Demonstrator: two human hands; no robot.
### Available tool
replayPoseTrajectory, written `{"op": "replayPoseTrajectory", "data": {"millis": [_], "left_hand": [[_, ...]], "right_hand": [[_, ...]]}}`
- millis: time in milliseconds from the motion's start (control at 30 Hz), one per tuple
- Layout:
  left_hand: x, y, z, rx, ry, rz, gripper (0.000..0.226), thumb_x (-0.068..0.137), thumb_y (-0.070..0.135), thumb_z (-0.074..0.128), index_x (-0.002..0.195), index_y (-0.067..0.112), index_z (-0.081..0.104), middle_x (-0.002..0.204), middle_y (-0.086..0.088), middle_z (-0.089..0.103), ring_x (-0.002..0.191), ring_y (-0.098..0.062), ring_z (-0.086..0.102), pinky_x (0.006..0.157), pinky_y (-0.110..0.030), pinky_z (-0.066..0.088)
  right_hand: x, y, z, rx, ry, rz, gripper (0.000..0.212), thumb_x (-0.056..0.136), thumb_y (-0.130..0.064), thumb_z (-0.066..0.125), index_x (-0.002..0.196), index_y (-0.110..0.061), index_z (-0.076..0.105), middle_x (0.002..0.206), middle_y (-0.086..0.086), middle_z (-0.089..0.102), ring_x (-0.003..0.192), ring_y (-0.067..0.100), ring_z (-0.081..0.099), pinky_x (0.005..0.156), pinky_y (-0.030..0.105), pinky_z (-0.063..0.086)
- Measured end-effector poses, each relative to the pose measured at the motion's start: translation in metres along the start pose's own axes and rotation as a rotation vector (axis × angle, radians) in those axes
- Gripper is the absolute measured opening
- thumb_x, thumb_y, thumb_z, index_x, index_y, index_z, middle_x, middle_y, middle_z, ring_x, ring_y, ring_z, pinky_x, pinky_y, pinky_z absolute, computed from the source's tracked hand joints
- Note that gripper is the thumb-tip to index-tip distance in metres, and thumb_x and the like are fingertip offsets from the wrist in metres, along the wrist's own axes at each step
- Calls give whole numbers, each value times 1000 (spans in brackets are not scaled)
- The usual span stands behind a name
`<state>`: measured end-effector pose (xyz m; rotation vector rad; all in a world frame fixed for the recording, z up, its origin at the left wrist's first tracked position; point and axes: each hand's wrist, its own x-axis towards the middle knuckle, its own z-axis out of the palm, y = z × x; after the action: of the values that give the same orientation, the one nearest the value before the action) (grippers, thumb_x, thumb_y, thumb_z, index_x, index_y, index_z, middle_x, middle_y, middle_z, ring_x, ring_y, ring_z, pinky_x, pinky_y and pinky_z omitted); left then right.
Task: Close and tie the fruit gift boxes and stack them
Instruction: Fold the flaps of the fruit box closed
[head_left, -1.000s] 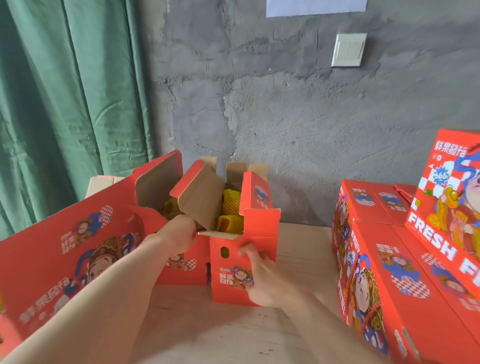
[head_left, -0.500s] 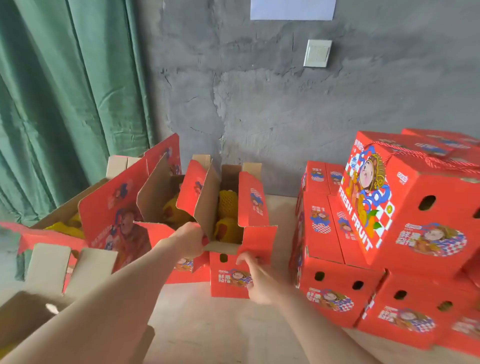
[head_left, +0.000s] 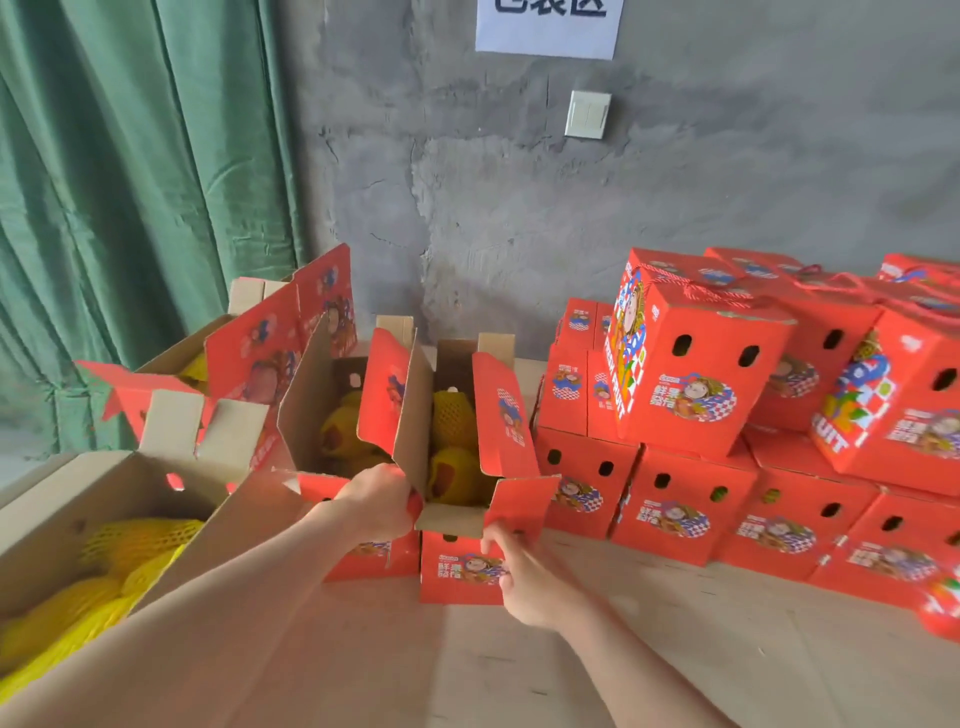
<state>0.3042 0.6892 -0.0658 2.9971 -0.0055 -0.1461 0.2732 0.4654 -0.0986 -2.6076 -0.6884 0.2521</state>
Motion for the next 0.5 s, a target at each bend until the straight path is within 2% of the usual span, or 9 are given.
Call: {"op": "replayPoseTrajectory", "data": {"millis": [100, 233, 400, 500], "left_hand": [[-29, 15, 2, -24, -5, -16, 25, 87, 22, 50, 102, 11, 67, 90, -2, 58, 80, -20, 57, 60, -27, 48], [-69, 44, 4, -33, 22, 37, 27, 86, 20, 49, 108, 17, 65, 103, -5, 64, 92, -26, 61, 61, -26, 46], [-121, 82, 16, -37, 64, 32, 26, 87, 25, 48, 107, 21, 64, 100, -3, 66, 90, -26, 62, 64, -29, 51], [-159, 104, 24, -55, 65, 21, 23, 87, 26, 49, 104, 20, 63, 96, -3, 65, 85, -25, 61, 62, -29, 51]], "right_hand": [[-33, 8, 2, -8, -37, -29, 34, 86, 2, 41, 113, -18, 41, 112, 3, 48, 96, 28, 53, 78, 35, 43], [-69, 23, -1, -76, -55, -11, 36, 87, -1, 42, 119, -18, 38, 119, 3, 50, 96, 29, 55, 76, 35, 43], [-117, 38, -3, -94, -76, -24, 44, 90, -7, 40, 132, -19, 31, 128, 2, 46, 109, 25, 54, 86, 32, 43], [-157, 46, -4, -68, -91, -58, 42, 90, -6, 38, 130, -19, 32, 129, -1, 47, 112, 24, 54, 88, 32, 44]]}}
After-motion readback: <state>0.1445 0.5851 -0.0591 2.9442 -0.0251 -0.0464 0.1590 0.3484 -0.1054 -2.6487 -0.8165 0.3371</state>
